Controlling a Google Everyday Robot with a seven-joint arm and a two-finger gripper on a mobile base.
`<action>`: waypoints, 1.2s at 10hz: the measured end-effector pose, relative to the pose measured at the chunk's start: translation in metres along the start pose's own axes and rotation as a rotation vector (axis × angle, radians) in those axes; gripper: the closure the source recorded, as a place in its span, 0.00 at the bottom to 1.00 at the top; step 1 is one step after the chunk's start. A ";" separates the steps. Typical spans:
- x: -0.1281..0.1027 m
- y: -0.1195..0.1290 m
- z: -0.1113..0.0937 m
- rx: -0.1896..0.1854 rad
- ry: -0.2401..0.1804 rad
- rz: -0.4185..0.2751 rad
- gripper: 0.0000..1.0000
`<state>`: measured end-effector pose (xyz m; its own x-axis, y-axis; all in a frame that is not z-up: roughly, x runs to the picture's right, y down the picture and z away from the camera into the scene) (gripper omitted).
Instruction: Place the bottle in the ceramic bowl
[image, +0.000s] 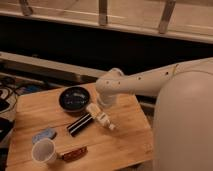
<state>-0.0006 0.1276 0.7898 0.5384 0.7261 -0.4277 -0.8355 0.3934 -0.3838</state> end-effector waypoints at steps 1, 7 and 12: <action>0.000 -0.003 0.001 0.003 0.000 0.000 0.17; 0.008 -0.017 0.026 -0.020 0.045 0.056 0.17; 0.013 -0.013 0.062 -0.092 0.076 0.054 0.17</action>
<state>0.0104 0.1664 0.8403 0.5025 0.6989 -0.5090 -0.8517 0.2990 -0.4303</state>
